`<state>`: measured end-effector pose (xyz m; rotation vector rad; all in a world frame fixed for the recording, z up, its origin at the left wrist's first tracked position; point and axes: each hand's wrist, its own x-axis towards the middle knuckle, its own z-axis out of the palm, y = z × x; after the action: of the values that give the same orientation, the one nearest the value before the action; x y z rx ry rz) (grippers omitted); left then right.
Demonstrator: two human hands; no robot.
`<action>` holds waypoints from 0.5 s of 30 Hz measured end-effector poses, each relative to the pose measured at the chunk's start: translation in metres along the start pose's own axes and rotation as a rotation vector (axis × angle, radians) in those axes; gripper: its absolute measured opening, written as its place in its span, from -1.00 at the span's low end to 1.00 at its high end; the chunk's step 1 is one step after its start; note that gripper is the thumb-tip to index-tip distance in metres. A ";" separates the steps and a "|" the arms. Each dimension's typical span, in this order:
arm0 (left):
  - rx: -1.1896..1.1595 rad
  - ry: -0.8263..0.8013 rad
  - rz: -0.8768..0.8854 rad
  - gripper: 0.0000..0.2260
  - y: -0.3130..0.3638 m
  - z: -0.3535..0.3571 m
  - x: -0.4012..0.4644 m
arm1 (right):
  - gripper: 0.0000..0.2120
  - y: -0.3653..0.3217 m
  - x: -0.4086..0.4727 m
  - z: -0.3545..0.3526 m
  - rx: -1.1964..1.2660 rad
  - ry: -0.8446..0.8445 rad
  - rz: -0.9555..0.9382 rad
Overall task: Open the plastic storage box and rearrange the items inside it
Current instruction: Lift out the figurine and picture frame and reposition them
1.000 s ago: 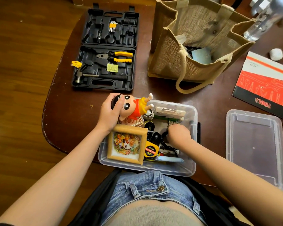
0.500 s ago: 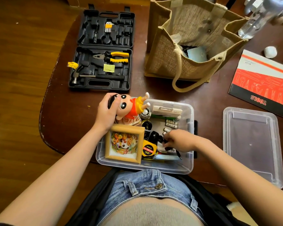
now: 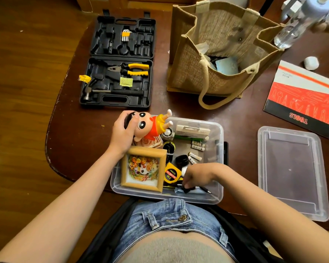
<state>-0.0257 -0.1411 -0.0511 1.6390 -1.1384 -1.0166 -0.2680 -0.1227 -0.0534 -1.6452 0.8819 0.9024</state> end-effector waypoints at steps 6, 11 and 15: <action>-0.014 0.001 -0.010 -0.91 0.001 0.001 0.000 | -0.80 0.009 0.015 0.007 0.148 0.435 0.267; -0.002 0.006 -0.007 -0.92 0.000 0.001 0.000 | -0.82 0.007 0.031 0.018 -0.024 0.527 0.355; -0.002 0.008 0.001 -0.90 -0.001 0.001 0.001 | -0.79 0.011 0.037 0.018 -0.087 0.556 0.376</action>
<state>-0.0258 -0.1414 -0.0528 1.6392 -1.1319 -1.0094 -0.2634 -0.1118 -0.0944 -1.8763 1.5920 0.7407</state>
